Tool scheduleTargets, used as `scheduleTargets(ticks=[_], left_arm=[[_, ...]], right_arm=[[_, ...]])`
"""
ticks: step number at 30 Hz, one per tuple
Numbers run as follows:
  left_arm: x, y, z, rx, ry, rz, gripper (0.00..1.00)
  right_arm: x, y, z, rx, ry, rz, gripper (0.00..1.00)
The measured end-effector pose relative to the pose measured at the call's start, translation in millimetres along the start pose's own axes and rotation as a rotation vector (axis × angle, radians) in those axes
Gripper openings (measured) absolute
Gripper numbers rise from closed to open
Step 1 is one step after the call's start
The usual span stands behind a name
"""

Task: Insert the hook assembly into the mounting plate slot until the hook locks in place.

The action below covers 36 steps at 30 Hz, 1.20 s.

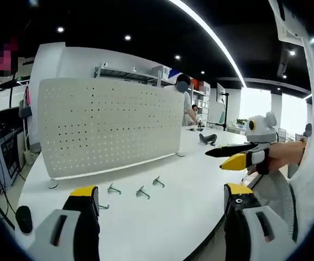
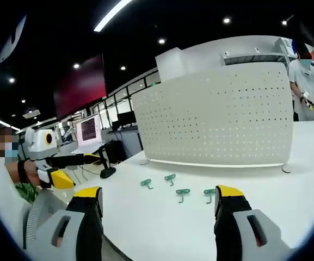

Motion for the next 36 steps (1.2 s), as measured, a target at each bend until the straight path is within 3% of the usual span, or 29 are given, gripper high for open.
scheduleTargets(ticks=[2, 4, 7, 10, 30, 32, 36], left_arm=[[-1.0, -0.5, -0.2, 0.002, 0.000, -0.001, 0.98], [-1.2, -1.1, -0.6, 0.002, 0.000, 0.000, 0.98], [-1.6, -1.7, -1.0, 0.004, -0.001, 0.001, 0.98], [-2.6, -1.9, -1.2, 0.003, -0.002, -0.003, 0.98], [-4.3, -3.2, 5.2, -0.021, 0.000, -0.004, 0.97], [-3.5, -4.3, 7.0, -0.047, -0.055, -0.001, 0.97], [-4.4, -5.1, 7.8, -0.039, -0.028, -0.001, 0.97]], right_arm=[[0.8, -0.6, -0.4, -0.002, -0.002, 0.000, 0.86], [1.5, -1.4, -5.7, 0.042, -0.074, -0.003, 0.87], [1.7, -2.0, -5.1, 0.003, 0.002, 0.006, 0.87], [0.1, -3.1, -3.5, -0.012, 0.018, 0.001, 0.87], [0.6, -2.8, 0.3, -0.005, -0.035, 0.000, 0.85], [0.4, -3.2, 0.2, -0.006, -0.031, 0.000, 0.85], [-1.0, -4.4, 2.2, -0.016, -0.033, -0.010, 0.85]])
Point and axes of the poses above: the point that each gripper's makers call its tool centre point, and the gripper's own axes: y roughly backward along the fingers, x roughly to its right, z roughly out of its underside, the point moved 5 cm from there along y, roughly backward along the fingers, and after that the axes turned 4 degrees about -y, right-handed, at the moved point
